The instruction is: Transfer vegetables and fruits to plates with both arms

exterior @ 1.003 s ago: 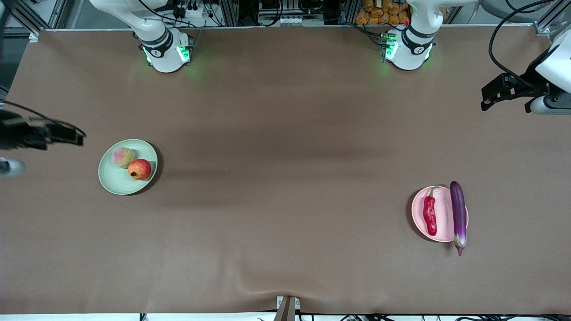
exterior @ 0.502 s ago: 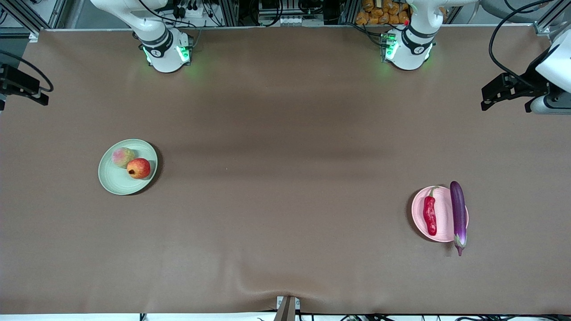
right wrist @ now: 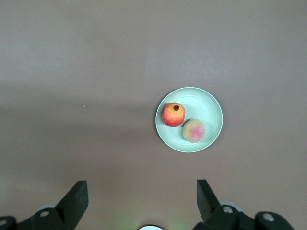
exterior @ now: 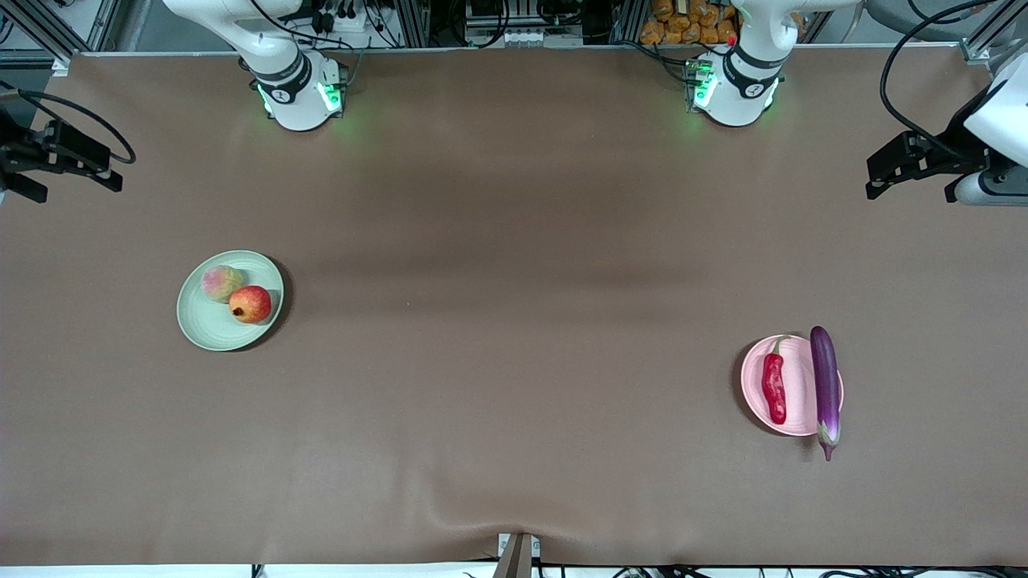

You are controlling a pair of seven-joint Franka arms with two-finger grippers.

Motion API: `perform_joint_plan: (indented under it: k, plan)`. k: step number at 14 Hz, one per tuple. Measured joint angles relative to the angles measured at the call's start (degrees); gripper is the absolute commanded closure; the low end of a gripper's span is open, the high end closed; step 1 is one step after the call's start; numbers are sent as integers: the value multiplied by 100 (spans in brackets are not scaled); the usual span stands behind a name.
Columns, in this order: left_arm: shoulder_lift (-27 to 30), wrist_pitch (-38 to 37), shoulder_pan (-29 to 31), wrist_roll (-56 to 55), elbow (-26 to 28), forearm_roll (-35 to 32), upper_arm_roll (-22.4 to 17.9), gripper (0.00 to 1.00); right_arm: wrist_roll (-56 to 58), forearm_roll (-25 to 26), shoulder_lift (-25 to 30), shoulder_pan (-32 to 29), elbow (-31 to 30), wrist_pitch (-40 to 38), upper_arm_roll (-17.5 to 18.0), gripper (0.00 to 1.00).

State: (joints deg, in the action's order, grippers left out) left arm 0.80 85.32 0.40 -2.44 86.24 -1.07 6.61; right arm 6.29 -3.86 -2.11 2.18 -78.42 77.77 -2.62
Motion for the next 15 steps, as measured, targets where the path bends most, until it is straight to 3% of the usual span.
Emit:
perform_joint_plan:
  k: [15]
  plan:
    - [0, 0, 0, 0, -5, 0, 6, 0, 8, 47, 647, -4, -997, 569, 171, 0]
